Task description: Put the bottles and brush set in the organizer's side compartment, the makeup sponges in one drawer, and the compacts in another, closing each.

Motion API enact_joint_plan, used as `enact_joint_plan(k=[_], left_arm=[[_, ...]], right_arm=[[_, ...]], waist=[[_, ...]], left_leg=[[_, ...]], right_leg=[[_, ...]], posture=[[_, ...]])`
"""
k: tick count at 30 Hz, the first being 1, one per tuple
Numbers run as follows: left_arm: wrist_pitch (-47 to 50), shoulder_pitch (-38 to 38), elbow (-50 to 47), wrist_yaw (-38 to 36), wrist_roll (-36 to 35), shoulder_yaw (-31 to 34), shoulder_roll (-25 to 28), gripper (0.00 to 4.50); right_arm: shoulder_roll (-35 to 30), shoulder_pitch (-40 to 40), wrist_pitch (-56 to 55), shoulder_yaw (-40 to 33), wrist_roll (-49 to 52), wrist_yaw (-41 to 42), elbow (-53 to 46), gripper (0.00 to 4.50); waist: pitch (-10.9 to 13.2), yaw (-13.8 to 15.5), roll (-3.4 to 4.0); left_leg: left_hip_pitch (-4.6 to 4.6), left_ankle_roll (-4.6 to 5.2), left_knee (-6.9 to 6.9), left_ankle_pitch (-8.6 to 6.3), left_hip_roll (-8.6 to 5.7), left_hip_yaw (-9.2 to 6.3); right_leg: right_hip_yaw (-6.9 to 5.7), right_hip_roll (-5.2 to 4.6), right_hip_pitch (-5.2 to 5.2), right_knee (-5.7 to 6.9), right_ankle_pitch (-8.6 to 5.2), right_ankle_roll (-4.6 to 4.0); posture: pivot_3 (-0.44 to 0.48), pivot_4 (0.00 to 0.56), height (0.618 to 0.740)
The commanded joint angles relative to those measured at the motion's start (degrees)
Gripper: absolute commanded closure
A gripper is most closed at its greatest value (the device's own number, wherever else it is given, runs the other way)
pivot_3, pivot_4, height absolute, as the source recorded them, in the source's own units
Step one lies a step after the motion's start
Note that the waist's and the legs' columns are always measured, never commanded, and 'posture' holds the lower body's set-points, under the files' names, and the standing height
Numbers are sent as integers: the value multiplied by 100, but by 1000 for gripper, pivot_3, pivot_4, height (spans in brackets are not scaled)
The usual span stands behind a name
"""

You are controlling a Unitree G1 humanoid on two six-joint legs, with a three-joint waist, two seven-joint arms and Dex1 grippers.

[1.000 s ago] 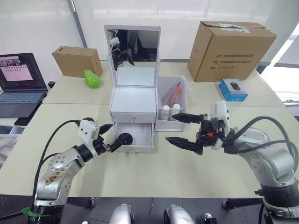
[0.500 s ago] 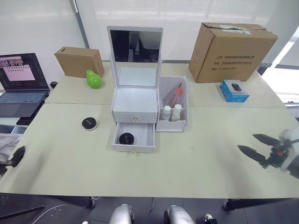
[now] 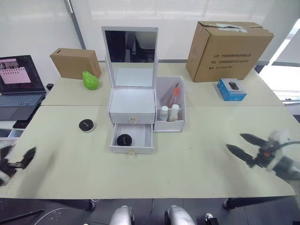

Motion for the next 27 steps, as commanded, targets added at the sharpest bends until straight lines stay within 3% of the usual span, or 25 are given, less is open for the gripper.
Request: enact_joint_plan(k=[1,5,10,15,27], left_arm=[[322,-207,-1051,615,-20,-600,-539,41],[138,-565,-1268,1453,492,-1120,-1231,41],[258,-1229,-928,2190,1046,-1696,-1701,41],[554,-1770,-422,2424,1535,-2153,-1594,41],[404,-3365,1326,2653,1563,-1992,-1403,41]], right_arm=[[147,-644,447,466,641,-72,-920,0],[492,-1542,970,974,1432,-132,-1440,0],[678,-2287,1118,1750,1361,56,-1614,0],[704,-2398,1152,1828,1476,8,-1641,0],[822,-2044,1234,2002,1502,-362,-2070,0]], waist=[[2,9,3],[-6,30,-25],[-7,60,-24],[-8,98,-26],[-8,119,-26]], left_leg=[[-2,0,2,0,-3,-1],[-21,44,13,27,-6,-7],[-21,45,17,28,-15,-7],[-35,46,37,28,-16,-9],[-40,47,42,28,-16,-15]], right_leg=[[3,1,-1,1,3,5],[-9,24,-1,2,7,7],[-7,19,-1,4,8,7],[-13,20,-2,3,13,14],[-20,24,-5,10,15,14]], posture=[[0,150,740],[0,150,740],[0,150,740],[0,150,740],[0,150,740]])
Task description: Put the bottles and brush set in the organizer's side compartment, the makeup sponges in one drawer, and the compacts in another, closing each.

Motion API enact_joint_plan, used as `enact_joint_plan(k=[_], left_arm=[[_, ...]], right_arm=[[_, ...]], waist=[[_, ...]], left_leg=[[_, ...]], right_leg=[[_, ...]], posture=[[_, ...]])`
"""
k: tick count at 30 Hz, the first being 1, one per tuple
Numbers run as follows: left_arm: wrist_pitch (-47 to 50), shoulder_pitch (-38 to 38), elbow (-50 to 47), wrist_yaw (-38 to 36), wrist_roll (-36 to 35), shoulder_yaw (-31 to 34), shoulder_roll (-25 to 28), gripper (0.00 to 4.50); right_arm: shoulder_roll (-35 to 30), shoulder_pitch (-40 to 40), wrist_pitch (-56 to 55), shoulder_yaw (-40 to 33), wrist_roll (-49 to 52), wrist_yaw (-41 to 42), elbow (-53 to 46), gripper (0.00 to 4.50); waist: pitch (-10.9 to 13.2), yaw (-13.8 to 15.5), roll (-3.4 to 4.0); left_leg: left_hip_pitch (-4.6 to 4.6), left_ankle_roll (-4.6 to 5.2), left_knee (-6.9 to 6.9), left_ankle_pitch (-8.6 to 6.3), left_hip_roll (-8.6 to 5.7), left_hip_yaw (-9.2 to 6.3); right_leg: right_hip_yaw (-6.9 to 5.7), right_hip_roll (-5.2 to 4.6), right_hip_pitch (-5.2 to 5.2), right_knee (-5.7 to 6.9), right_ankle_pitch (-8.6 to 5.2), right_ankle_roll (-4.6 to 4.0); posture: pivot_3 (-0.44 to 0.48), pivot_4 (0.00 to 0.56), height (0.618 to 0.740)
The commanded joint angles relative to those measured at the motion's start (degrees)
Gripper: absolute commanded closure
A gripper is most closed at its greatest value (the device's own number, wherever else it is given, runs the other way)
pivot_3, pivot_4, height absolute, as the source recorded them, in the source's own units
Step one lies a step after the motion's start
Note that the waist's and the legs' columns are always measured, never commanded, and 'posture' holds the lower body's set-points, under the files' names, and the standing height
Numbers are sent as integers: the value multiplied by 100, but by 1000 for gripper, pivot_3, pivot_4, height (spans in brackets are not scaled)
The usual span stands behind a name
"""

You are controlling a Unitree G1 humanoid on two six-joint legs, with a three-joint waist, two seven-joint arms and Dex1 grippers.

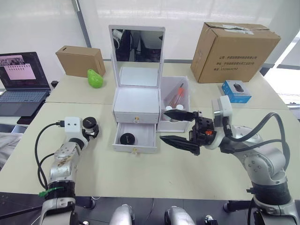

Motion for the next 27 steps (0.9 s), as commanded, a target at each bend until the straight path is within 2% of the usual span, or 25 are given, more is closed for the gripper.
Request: enact_joint_plan(k=[1,2,5,8,9,14,16,21,24,27], left_arm=[[-248,-339,140,-62,-34,58,82,41],[-276,-399,181,-102,-48,51,69,41],[-414,-509,282,-263,-76,26,54,630],[-431,-486,253,-266,-87,66,47,1555],[-393,-450,185,-217,-111,123,47,1678],[-214,21,-848,-249,-463,533,171,1671],[-243,275,-1317,-517,-663,643,281,1671],[-364,995,-2690,-1626,-1469,863,675,1671],[56,1574,-3256,-2716,-1852,483,1151,1671],[371,1663,-3539,-3409,-2125,84,1525,1671]], right_arm=[[56,14,-2,-5,94,-97,-254,0],[71,16,4,9,96,-117,-266,0],[129,-8,20,33,112,-178,-280,0],[143,-20,29,44,103,-201,-281,0],[139,-23,34,48,92,-210,-277,0],[89,12,67,1,111,-260,-302,0],[73,55,76,-25,110,-272,-308,0],[89,98,99,-23,98,-315,-304,0],[80,150,101,79,-42,-337,-244,0],[66,146,113,81,-60,-322,-208,0]], waist=[[0,-1,0],[0,-3,0],[0,-4,0],[0,-8,0],[0,-9,0],[0,-44,0],[0,-53,0],[0,-89,1],[-1,-76,4],[0,-67,9]], left_leg=[[0,0,0,0,-1,0],[0,0,0,0,-2,1],[0,0,0,0,-1,1],[1,0,0,0,-1,1],[0,0,0,0,0,1],[0,0,-1,0,3,0],[1,0,-1,0,4,-1],[2,-1,-5,0,8,3],[3,-1,-6,0,7,6],[8,-2,-10,-1,7,12]], right_leg=[[0,0,0,0,1,1],[1,-1,1,0,1,2],[1,1,0,1,1,2],[1,2,0,1,1,2],[1,3,0,1,1,2],[2,2,0,1,1,2],[1,2,0,2,1,1],[2,-5,-1,0,1,0],[-1,-11,2,-1,1,-1],[3,-16,2,-6,0,-3]], posture=[[0,150,740],[0,150,740],[0,150,740],[0,150,740],[0,150,740],[0,150,740],[0,150,740],[0,150,740],[0,150,740],[0,150,740]])
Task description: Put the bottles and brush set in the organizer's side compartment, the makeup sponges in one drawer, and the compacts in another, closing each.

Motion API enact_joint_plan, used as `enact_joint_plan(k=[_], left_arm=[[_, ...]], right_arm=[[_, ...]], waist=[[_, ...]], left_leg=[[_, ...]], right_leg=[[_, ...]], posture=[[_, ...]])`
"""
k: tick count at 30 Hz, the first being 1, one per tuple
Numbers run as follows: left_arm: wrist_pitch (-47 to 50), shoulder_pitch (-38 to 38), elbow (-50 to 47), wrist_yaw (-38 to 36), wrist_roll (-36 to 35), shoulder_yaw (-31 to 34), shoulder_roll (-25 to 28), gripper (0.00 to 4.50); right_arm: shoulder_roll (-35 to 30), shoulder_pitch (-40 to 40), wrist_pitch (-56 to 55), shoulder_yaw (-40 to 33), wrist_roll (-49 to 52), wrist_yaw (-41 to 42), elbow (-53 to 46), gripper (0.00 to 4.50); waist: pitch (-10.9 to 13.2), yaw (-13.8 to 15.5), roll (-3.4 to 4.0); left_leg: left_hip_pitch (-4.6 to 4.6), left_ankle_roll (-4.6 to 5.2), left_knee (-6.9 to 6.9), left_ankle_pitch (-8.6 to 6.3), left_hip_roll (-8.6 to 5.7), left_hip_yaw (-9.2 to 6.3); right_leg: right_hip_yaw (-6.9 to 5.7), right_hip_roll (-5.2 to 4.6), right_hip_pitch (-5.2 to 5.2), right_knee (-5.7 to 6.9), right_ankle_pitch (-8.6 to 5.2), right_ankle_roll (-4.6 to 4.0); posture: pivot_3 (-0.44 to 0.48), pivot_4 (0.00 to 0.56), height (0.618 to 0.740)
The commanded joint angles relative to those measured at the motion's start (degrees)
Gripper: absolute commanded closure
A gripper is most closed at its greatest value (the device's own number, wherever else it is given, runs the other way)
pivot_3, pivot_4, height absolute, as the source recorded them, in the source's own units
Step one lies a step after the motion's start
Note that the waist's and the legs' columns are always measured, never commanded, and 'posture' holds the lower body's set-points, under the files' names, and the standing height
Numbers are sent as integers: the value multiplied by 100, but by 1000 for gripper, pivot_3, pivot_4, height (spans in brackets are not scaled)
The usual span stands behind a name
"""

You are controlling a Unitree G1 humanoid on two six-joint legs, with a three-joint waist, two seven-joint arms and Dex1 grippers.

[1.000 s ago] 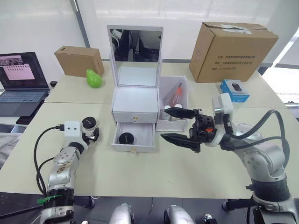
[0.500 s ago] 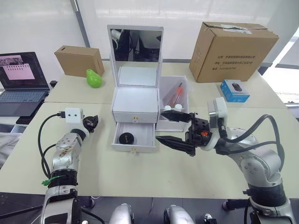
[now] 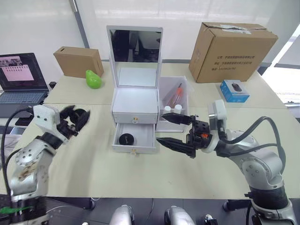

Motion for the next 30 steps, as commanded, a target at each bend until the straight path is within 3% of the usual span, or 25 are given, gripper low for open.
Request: enact_joint_plan(k=[1,6,14,30], left_arm=[[315,-107,-442,-817,-298,-495,348,1671],[439,-452,-571,-1214,-107,-1289,444,1671],[150,-1477,39,-1321,505,-2358,-150,1671],[-567,-1980,953,-1504,1125,-2820,-790,1671]], right_arm=[[-39,-54,-3,-18,7,-12,-80,0],[-71,-39,1,-59,12,-31,-78,0],[-114,150,11,-117,41,-211,-259,0],[-192,349,56,-224,181,-464,-490,0]], waist=[[1,20,0],[1,30,0],[0,46,0],[0,18,1]], left_leg=[[-4,0,0,0,0,0],[-8,1,2,0,-5,-1],[-9,2,6,1,-7,-5],[-11,3,14,2,-7,-15]], right_leg=[[-2,0,-3,0,0,0],[0,5,-6,-3,-1,-2],[4,19,-4,-2,-2,0],[8,29,-2,-1,-2,4]], posture=[[0,150,740],[0,150,740],[0,150,740],[0,150,740]])
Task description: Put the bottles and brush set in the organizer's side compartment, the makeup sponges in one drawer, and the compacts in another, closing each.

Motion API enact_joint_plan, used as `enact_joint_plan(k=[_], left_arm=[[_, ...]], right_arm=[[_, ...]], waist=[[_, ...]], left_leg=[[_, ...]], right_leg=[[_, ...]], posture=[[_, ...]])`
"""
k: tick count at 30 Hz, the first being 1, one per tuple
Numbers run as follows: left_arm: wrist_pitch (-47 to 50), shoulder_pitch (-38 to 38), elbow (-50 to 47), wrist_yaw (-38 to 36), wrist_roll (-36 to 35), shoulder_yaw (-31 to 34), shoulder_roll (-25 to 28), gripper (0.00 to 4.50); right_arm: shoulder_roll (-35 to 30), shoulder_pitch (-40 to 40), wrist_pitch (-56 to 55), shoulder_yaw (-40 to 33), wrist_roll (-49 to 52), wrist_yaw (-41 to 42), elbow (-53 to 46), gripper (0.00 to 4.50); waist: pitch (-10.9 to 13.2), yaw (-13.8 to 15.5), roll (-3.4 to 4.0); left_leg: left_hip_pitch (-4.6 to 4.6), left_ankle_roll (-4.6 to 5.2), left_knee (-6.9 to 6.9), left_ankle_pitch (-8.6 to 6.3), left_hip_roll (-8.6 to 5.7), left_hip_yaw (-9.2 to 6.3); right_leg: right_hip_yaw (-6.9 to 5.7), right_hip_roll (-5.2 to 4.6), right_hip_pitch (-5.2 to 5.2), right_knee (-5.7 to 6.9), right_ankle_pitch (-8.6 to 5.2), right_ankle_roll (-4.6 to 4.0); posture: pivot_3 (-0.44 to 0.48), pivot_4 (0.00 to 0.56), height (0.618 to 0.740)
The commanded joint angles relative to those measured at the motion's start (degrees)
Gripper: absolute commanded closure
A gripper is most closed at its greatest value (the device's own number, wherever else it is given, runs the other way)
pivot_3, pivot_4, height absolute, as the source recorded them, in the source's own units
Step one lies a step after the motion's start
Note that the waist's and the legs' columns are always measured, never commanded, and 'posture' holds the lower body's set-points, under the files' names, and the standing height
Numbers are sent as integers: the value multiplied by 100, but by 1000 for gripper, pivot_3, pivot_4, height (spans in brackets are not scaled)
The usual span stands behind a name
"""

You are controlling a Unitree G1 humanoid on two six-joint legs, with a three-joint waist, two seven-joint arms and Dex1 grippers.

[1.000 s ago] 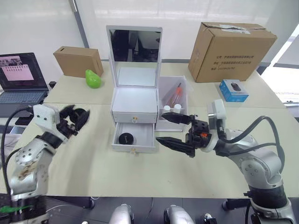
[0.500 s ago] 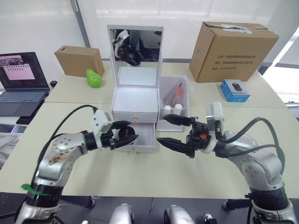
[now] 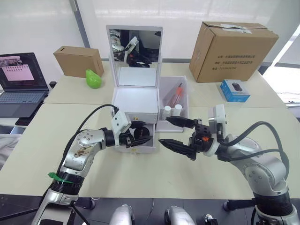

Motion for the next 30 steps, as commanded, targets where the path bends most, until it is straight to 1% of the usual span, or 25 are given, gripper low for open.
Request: enact_joint_plan(k=[1,4,6,7,9,12,15,16,20,23,24,27,28,30], left_arm=[[-214,-101,10,-44,64,-8,-103,1671],[-207,-93,37,-63,17,38,-203,1671],[-227,-85,43,-43,27,67,-234,954],[-232,-79,32,-29,43,77,-235,701],[-177,-61,-25,-48,-6,121,-214,53],[-130,-31,-96,-86,-50,192,-160,19],[-27,75,-323,-154,-176,332,4,19],[57,115,-440,-171,-281,404,56,19],[718,444,-1268,-309,-963,922,565,19],[1257,816,-1718,-499,-1498,1353,1080,621],[1425,980,-1797,-618,-1649,1492,1285,907],[1591,1402,-1855,-946,-1732,1614,1774,1899],[1617,1529,-1871,-1049,-1725,1613,1906,2151],[1591,1690,-1868,-1151,-1689,1603,2052,2865]], right_arm=[[-57,20,24,-147,123,-42,-241,0],[-78,44,31,-167,137,-75,-257,0],[-94,63,40,-173,151,-104,-271,0],[-102,73,44,-177,167,-116,-280,0],[-113,91,42,-177,189,-133,-292,0],[-124,102,41,-172,198,-153,-294,0],[-129,113,53,-177,217,-168,-308,0],[-130,115,54,-179,221,-168,-307,0],[-157,144,55,-198,224,-147,-290,0],[-177,160,61,-220,233,-138,-283,0],[-181,160,67,-229,238,-127,-276,0],[-196,167,77,-244,239,-86,-255,0],[-206,167,76,-248,226,-63,-235,0],[-228,162,76,-263,208,-17,-199,0]], waist=[[0,3,0],[0,2,0],[0,-1,0],[0,-1,0],[0,-2,0],[0,-3,0],[0,-10,0],[0,-15,0],[0,-62,0],[0,-63,2],[0,-63,3],[2,-64,5],[2,-54,5],[3,-32,7]], left_leg=[[0,0,0,0,0,0],[-1,0,0,0,0,-2],[0,0,0,0,0,-2],[0,0,0,0,0,-2],[0,0,0,0,1,-2],[0,0,0,0,0,-3],[1,0,0,0,1,-3],[0,0,1,0,2,-4],[0,0,-1,0,7,-6],[5,0,-3,0,9,-5],[6,0,-3,0,9,-5],[8,0,-5,0,9,-3],[8,0,-5,0,9,-2],[8,0,-5,0,7,-1]], right_leg=[[0,0,0,1,0,0],[-1,1,-1,1,0,0],[0,1,0,1,0,0],[0,1,0,1,0,0],[-1,1,0,2,0,0],[-1,1,0,3,0,0],[0,2,0,3,0,1],[0,2,0,3,0,1],[-1,5,-2,4,-1,0],[-1,5,0,3,-1,0],[0,4,1,4,-2,0],[-1,4,0,3,-4,-3],[0,2,-2,4,-4,-4],[-4,-3,0,3,-4,-4]], posture=[[0,150,740],[0,150,740],[0,150,740],[0,150,740],[0,150,740],[0,150,740],[0,150,740],[0,150,740],[0,150,740],[0,150,740],[0,150,740],[0,150,740],[0,150,740],[0,150,740]])
